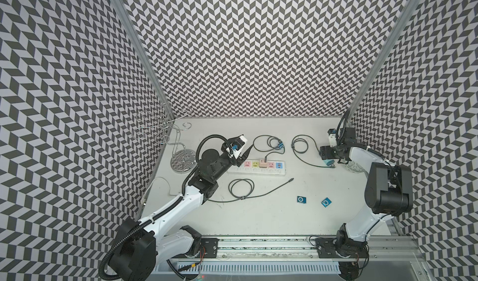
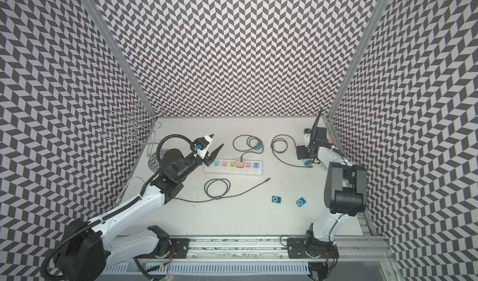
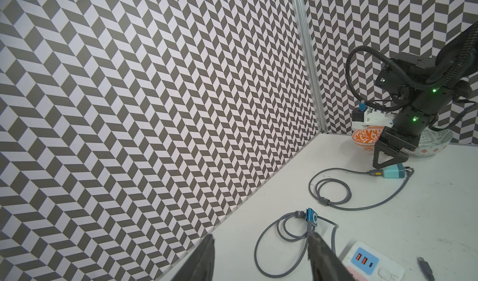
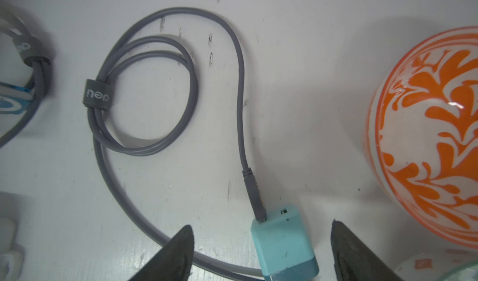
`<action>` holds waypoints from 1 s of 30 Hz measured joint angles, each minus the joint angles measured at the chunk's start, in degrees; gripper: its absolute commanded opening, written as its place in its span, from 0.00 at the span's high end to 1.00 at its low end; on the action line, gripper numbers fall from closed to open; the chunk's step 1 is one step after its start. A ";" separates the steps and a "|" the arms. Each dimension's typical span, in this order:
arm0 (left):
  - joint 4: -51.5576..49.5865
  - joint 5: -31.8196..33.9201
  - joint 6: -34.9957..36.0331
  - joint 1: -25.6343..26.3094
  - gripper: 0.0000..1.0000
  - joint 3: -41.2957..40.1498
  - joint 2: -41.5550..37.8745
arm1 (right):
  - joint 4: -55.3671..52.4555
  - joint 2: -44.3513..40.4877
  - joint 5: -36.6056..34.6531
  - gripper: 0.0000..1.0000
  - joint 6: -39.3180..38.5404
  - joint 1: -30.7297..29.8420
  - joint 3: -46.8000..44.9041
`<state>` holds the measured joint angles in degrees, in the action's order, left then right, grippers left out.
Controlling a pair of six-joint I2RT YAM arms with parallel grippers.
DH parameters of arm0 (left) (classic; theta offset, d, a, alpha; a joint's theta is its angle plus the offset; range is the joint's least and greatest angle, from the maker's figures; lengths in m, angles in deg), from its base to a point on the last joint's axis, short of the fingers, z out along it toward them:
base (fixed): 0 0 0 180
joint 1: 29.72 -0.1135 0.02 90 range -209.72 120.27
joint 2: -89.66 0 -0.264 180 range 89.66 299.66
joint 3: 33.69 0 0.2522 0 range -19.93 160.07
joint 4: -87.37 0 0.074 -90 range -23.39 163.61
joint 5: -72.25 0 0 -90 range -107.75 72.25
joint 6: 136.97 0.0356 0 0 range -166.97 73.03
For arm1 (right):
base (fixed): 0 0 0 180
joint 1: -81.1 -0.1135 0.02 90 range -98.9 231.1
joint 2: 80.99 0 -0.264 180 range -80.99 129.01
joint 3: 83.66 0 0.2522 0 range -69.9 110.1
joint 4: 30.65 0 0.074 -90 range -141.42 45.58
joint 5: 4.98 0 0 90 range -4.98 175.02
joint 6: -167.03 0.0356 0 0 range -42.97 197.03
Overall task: Charge mp3
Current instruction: Pick up the plug from the center of the board.
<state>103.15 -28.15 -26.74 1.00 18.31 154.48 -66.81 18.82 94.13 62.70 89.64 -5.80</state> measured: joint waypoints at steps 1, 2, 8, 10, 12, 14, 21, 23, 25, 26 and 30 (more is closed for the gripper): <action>0.00 0.00 0.00 0.00 0.42 0.02 0.00 | -0.02 0.11 -0.02 0.20 0.02 0.00 -0.33; 0.00 0.00 0.02 0.00 0.42 0.02 0.00 | -0.11 0.26 -0.09 0.20 0.15 0.00 -0.68; 0.02 -0.02 0.02 -0.02 0.42 0.02 0.00 | -0.44 1.60 -0.59 0.23 0.35 0.00 -1.40; 0.02 -0.15 0.02 -0.13 0.42 0.02 0.00 | -0.50 1.95 -0.55 0.24 0.37 0.00 -1.51; 0.02 -0.39 0.00 -0.13 0.42 0.02 0.00 | -0.50 2.32 -0.09 0.28 0.42 0.00 -1.81; 0.04 -0.61 0.00 -0.17 0.42 0.02 0.00 | -0.57 2.67 0.85 0.29 0.90 -0.07 -2.19; 0.63 -1.09 -0.26 -0.37 0.42 -0.17 0.00 | 0.61 2.32 1.40 0.29 2.62 -2.86 -5.53; 0.76 -1.25 -0.37 -0.37 0.42 -0.20 0.00 | 1.42 2.10 0.81 0.28 3.08 -3.30 -5.99; 0.85 -1.33 -0.39 -0.37 0.42 -0.20 0.00 | 1.90 2.01 0.52 0.28 3.50 -3.43 -6.21; 0.85 -1.38 -0.39 -0.37 0.42 -0.20 0.00 | 2.16 1.99 0.50 0.28 3.80 -3.39 -6.32; 0.85 -1.49 -0.42 -0.37 0.42 -0.20 0.00 | 2.67 1.97 0.24 0.30 4.66 -3.04 -6.43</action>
<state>104.00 -29.63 -27.16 0.62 18.11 154.48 -64.14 20.79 94.37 67.36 86.60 -12.23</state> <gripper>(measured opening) 0.580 0.708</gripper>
